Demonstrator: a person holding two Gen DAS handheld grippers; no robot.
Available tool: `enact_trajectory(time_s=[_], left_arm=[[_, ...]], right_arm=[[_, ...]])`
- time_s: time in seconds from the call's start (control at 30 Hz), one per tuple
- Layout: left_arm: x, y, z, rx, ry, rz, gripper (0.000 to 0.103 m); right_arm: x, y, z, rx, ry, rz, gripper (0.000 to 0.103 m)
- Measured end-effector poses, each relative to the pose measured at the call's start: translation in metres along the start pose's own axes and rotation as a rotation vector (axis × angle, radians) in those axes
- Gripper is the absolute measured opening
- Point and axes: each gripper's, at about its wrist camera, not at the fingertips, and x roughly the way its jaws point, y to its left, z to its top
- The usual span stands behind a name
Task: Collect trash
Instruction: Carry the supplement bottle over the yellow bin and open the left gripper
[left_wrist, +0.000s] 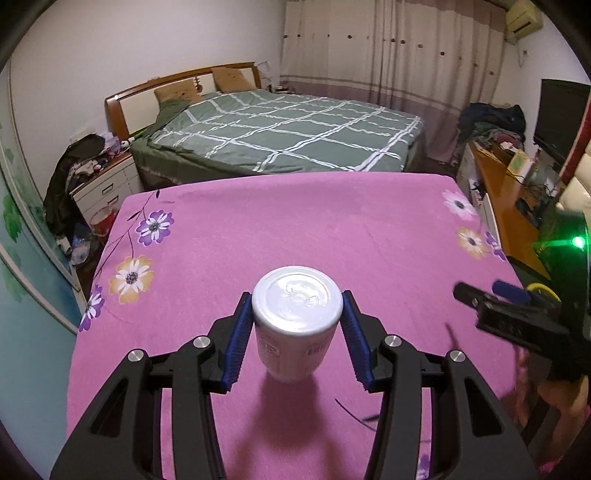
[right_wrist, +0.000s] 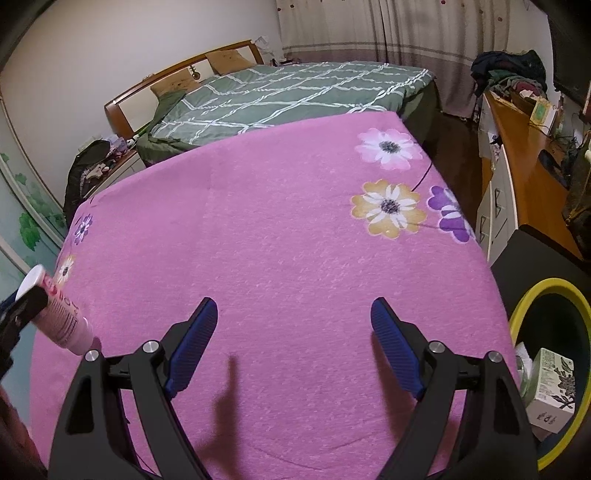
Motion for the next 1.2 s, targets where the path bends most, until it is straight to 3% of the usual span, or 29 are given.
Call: enact_trajectory(time_s=[0.23, 0.6, 0.83, 1.2], left_arm=[[-0.020, -0.018, -0.015, 0.033, -0.015, -0.044, 0.047], [-0.049, -0.078, -0.020, 0.134, -0.035, -0.153, 0.047], [-0.063, -0.155, -0.015, 0.241, -0.042, -0.268, 0.047], [-0.056, -0.311, -0.013, 0.406, -0.012, -0.466, 0.047]], right_arm=[[-0.038, -0.014, -0.007, 0.001, -0.063, -0.015, 0.081], [-0.124, -0.083, -0.067, 0.058, -0.125, -0.088, 0.081], [-0.164, -0.138, -0.104, 0.151, -0.159, -0.173, 0.081], [-0.194, -0.214, -0.146, 0.287, -0.152, -0.288, 0.081]])
